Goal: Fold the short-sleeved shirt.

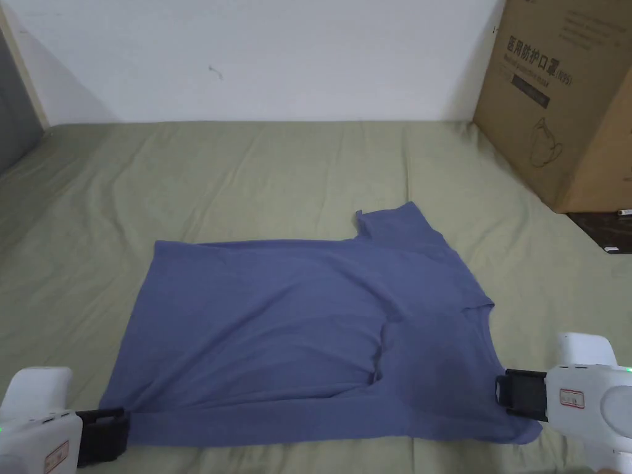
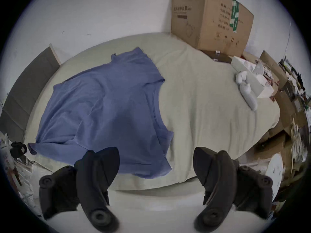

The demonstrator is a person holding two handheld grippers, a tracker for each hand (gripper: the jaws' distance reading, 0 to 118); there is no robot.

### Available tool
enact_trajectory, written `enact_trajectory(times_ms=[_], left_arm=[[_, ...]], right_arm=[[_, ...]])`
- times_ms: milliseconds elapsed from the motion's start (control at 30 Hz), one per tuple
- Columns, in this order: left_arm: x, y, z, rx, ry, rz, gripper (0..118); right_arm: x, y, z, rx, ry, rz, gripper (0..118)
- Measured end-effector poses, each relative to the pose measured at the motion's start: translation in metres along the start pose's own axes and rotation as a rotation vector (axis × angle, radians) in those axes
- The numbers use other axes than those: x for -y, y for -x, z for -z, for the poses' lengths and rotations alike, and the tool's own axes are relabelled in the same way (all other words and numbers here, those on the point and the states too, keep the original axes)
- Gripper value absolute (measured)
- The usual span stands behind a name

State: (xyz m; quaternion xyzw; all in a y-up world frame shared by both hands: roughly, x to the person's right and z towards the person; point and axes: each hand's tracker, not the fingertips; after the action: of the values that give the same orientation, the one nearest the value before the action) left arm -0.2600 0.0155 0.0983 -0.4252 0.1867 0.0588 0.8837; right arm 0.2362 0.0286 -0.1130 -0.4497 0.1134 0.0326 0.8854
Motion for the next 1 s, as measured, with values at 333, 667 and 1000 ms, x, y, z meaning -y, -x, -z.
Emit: enact_trajectory(times_ms=[333, 667, 1000], left_arm=[[0.049, -0.008, -0.028, 0.160, 0.012, -0.129, 0], [0.032, 0.040, 0.010, 0.185, 0.026, -0.292, 105], [0.010, 0.049, 0.065, 0.214, 0.091, -0.352, 2]], right_arm=[[0.037, 0.028, 0.006, -0.058, 0.040, -0.091, 0], [0.035, 0.024, 0.014, -0.100, 0.079, -0.057, 0], [0.038, 0.020, 0.023, -0.083, 0.121, -0.046, 0]])
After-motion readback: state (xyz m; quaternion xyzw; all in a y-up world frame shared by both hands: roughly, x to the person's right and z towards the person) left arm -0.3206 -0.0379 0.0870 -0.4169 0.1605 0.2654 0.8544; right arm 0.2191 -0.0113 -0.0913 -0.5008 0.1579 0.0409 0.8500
